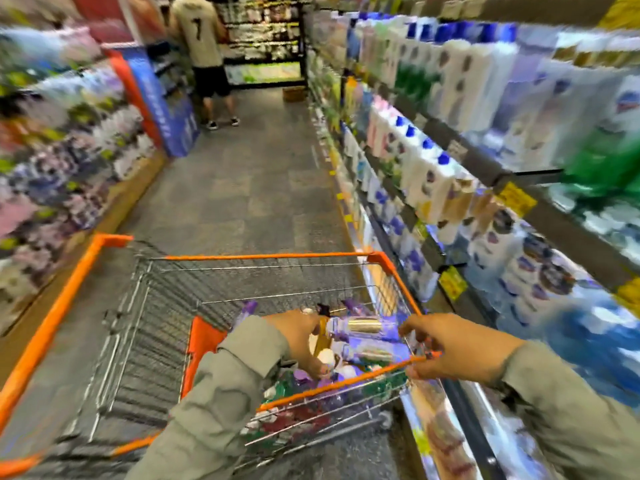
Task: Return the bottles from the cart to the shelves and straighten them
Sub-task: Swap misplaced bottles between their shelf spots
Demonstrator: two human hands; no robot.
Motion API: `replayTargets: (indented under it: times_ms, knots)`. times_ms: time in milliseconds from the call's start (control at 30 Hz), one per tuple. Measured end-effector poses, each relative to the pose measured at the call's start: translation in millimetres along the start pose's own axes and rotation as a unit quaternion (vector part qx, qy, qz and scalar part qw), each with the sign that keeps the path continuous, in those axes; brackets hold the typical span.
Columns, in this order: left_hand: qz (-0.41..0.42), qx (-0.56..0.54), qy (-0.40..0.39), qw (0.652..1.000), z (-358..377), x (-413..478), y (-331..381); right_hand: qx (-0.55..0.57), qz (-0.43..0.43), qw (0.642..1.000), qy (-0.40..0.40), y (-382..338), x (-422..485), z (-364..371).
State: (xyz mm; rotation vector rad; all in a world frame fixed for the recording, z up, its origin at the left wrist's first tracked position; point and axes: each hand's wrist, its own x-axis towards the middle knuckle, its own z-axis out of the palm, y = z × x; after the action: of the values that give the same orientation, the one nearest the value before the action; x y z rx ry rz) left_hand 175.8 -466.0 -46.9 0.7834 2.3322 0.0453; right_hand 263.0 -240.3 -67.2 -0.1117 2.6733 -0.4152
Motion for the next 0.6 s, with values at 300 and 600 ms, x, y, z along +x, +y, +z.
replayTargets:
  times_ms: [300, 600]
  knots:
    - [-0.110, -0.084, 0.002, 0.990, -2.3, 65.7, -20.9, -0.024, -0.056, 0.996, -0.058, 39.9, 98.0, -17.0]
    - [-0.158, -0.152, -0.051, 0.974, 30.5, 137.2, -40.8, -0.006, -0.058, 0.991, -0.124, 71.7, 190.0, 18.6]
